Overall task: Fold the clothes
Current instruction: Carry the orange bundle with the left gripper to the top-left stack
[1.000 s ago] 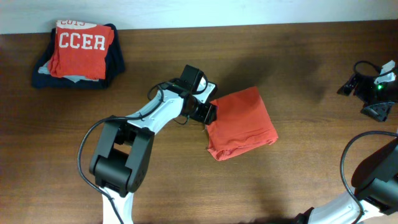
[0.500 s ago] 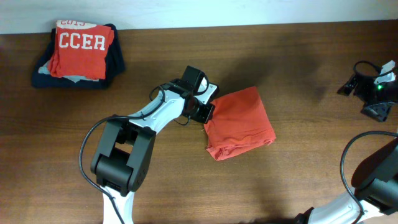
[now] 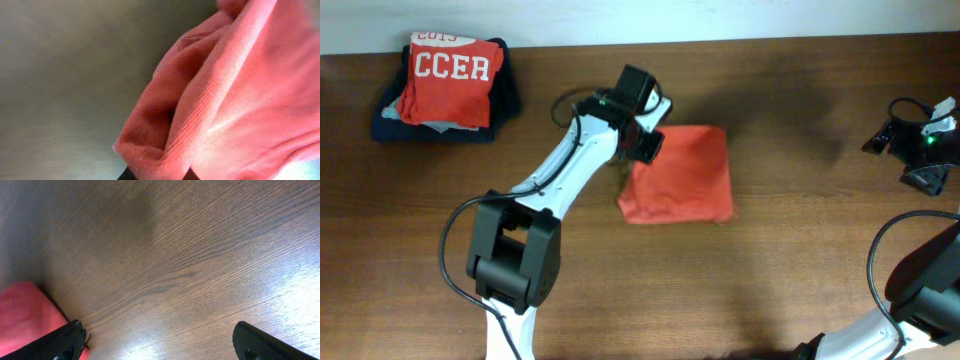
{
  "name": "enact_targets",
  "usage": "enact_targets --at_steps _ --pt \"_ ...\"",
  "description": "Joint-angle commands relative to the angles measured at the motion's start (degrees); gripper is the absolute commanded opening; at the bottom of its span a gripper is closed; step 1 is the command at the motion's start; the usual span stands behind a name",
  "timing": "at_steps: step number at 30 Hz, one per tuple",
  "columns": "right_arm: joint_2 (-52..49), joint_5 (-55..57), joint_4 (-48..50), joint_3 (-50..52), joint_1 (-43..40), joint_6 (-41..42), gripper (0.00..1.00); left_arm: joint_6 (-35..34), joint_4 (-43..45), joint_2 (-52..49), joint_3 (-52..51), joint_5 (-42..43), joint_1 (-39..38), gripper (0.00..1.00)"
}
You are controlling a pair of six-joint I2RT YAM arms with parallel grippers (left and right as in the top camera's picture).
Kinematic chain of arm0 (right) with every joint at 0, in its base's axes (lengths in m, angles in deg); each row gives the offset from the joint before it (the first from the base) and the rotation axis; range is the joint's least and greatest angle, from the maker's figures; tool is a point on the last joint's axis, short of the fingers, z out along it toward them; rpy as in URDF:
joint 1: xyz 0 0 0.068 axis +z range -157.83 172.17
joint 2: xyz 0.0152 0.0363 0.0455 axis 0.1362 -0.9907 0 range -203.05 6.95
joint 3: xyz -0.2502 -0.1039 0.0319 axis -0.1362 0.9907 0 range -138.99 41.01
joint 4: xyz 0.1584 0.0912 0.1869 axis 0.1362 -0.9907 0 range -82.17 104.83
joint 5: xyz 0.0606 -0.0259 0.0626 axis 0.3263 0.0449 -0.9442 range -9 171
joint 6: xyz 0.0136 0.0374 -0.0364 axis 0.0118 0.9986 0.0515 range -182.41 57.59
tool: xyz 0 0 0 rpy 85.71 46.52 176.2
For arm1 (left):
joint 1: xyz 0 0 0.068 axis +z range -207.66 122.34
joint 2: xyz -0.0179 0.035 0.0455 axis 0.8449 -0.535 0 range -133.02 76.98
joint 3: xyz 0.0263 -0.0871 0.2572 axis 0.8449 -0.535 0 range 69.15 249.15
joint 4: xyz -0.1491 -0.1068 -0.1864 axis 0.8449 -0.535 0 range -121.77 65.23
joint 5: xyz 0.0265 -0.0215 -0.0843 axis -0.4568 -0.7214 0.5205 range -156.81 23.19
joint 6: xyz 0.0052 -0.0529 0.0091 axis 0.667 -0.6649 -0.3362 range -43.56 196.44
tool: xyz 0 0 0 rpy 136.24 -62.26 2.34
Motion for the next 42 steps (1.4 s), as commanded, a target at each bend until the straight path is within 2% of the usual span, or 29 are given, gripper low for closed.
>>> enact_targets --at_steps 1,11,15,18,25,37,42 --pt "0.1 0.5 0.1 -0.2 0.0 0.1 0.99 4.1 -1.7 -0.5 5.7 -5.2 0.5 0.01" --pt "0.1 0.5 0.1 -0.2 0.0 0.1 0.99 4.9 -2.0 -0.5 6.8 -6.6 0.5 0.01" --pt "0.1 0.5 0.1 -0.2 0.0 0.1 0.99 5.6 -1.7 -0.5 7.3 -14.6 0.5 0.01" --pt "0.1 0.5 0.1 -0.2 0.0 0.1 0.99 8.8 -1.8 -0.5 8.9 -18.6 0.5 0.01" --pt "0.1 0.5 0.1 -0.2 0.0 0.1 0.99 12.7 -2.3 -0.5 14.1 -18.8 0.5 0.01" --pt "0.1 0.5 0.1 -0.2 0.0 0.1 0.99 12.8 -3.4 -0.5 15.7 -18.8 0.7 0.01" --pt "0.1 0.5 0.1 -0.2 0.0 0.1 0.99 8.4 -2.6 -0.5 15.7 -17.9 2.8 0.01"
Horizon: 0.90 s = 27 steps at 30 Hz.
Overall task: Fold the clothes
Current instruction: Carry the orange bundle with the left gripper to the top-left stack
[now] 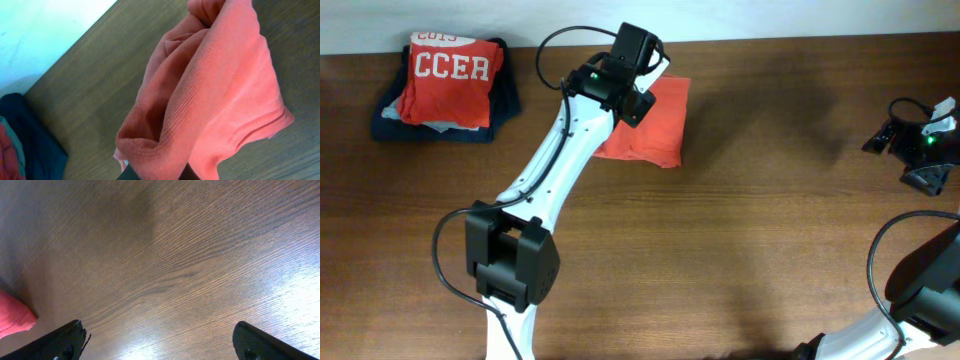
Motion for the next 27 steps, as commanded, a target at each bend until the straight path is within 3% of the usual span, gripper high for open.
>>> enact_targets --at_steps 1,9,17,27 --pt "0.1 0.5 0.1 -0.2 0.0 0.1 0.99 -3.7 1.2 0.0 1.4 0.6 2.8 0.01" --pt "0.1 0.5 0.1 -0.2 0.0 0.1 0.99 -9.1 5.6 0.0 2.1 15.2 11.7 0.01" --pt "0.0 0.5 0.1 -0.2 0.0 0.1 0.99 -17.4 8.8 0.0 6.4 20.1 19.7 0.01" --pt "0.1 0.5 0.1 -0.2 0.0 0.1 0.99 -37.2 11.3 0.0 10.4 27.4 30.1 0.01"
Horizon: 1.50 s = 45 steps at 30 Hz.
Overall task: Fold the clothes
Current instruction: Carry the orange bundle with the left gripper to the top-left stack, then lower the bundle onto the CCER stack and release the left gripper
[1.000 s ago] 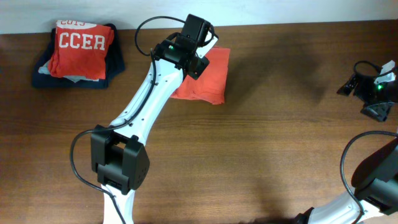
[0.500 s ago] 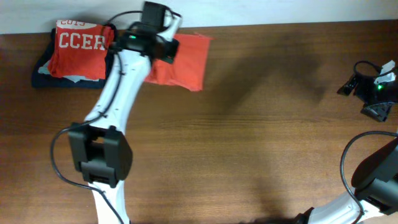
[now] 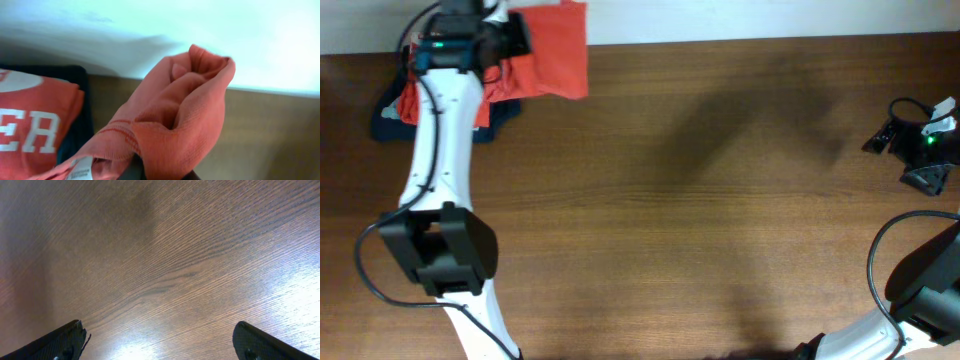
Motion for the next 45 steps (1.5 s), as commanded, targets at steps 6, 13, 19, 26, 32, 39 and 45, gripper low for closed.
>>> enact_targets --at_steps 6,13,19,26,32,39,45 --pt "0.1 0.5 0.1 -0.2 0.0 0.1 0.99 -18.5 4.6 0.0 2.7 6.2 7.7 0.01" --pt "0.1 0.5 0.1 -0.2 0.0 0.1 0.99 -21.1 4.0 -0.1 2.7 5.9 12.6 0.01" --pt "0.1 0.5 0.1 -0.2 0.0 0.1 0.99 -21.1 1.7 -0.5 2.6 2.7 15.8 0.01" --pt "0.0 0.5 0.1 -0.2 0.0 0.1 0.99 -21.1 -0.2 -3.5 1.7 -0.3 17.7 0.01" --pt "0.1 0.5 0.1 -0.2 0.0 0.1 0.99 -21.1 -1.9 -7.1 1.7 -0.9 19.9 0.01" --pt "0.0 0.5 0.1 -0.2 0.0 0.1 0.99 -21.1 -5.3 -8.1 1.7 -4.7 22.7 0.01" --pt "0.1 0.5 0.1 -0.2 0.0 0.1 0.99 -20.4 -7.3 -8.1 1.7 -4.8 24.5 0.27"
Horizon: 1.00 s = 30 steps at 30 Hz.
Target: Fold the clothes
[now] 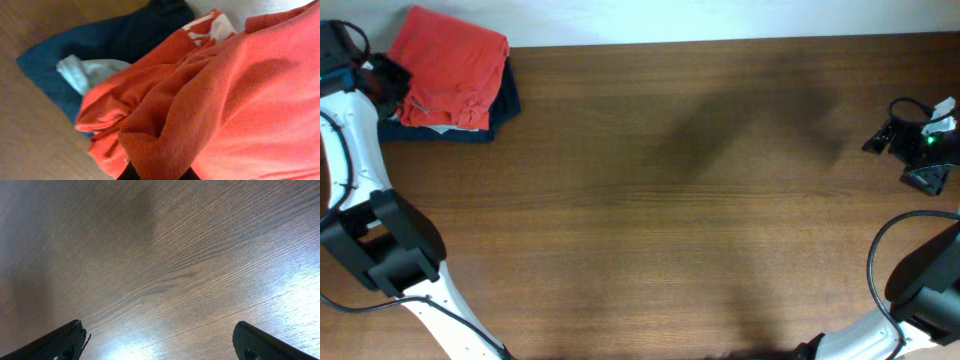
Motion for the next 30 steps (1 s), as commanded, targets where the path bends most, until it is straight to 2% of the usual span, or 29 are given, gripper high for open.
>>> enact_targets --at_steps 1,2,3,4,5,6,11,17,18,19,20,21,22,24,30 --pt "0.1 0.5 0.2 -0.2 0.0 0.1 0.99 1.6 -0.7 -0.1 1.0 -2.1 1.4 0.49" --pt "0.1 0.5 0.2 -0.2 0.0 0.1 0.99 3.3 -0.8 -0.1 1.0 -2.1 1.4 0.66" --pt "0.0 0.5 0.2 -0.2 0.0 0.1 0.99 4.7 -0.8 -0.1 1.0 -2.1 1.5 0.77" --pt "0.1 0.5 0.2 -0.2 0.0 0.1 0.99 6.1 -0.9 -0.1 1.0 -2.1 1.4 0.85" --pt "0.1 0.5 0.2 -0.2 0.0 0.1 0.99 7.0 -0.9 -0.1 1.0 -2.1 1.4 0.87" --pt "0.1 0.5 0.2 -0.2 0.0 0.1 0.99 7.5 -0.9 -0.1 1.0 -2.1 1.5 0.93" --pt "0.1 0.5 0.2 -0.2 0.0 0.1 0.99 8.1 -1.8 0.3 2.0 0.0 2.1 0.95" --pt "0.1 0.5 0.2 -0.2 0.0 0.1 0.99 8.1 -1.6 3.7 6.6 15.5 3.1 0.95" --pt "0.1 0.5 0.2 -0.2 0.0 0.1 0.99 8.2 -1.5 4.7 8.1 16.6 3.1 0.92" --pt "0.1 0.5 0.2 -0.2 0.0 0.1 0.99 8.7 -1.5 5.4 9.1 17.3 3.1 0.83" --pt "0.1 0.5 0.2 -0.2 0.0 0.1 0.99 9.6 -0.9 6.6 10.7 19.6 3.1 0.27" --pt "0.1 0.5 0.2 -0.2 0.0 0.1 0.99 9.6 0.0 6.8 11.2 21.7 3.0 0.17" --pt "0.1 0.5 0.2 -0.2 0.0 0.1 0.99 9.6 1.4 6.8 11.4 24.9 3.0 0.12" --pt "0.1 0.5 0.2 -0.2 0.0 0.1 0.99 9.6 3.8 6.3 11.4 29.0 3.1 0.09" --pt "0.1 0.5 0.2 -0.2 0.0 0.1 0.99 10.0 4.7 1.4 11.4 30.6 3.1 0.08"
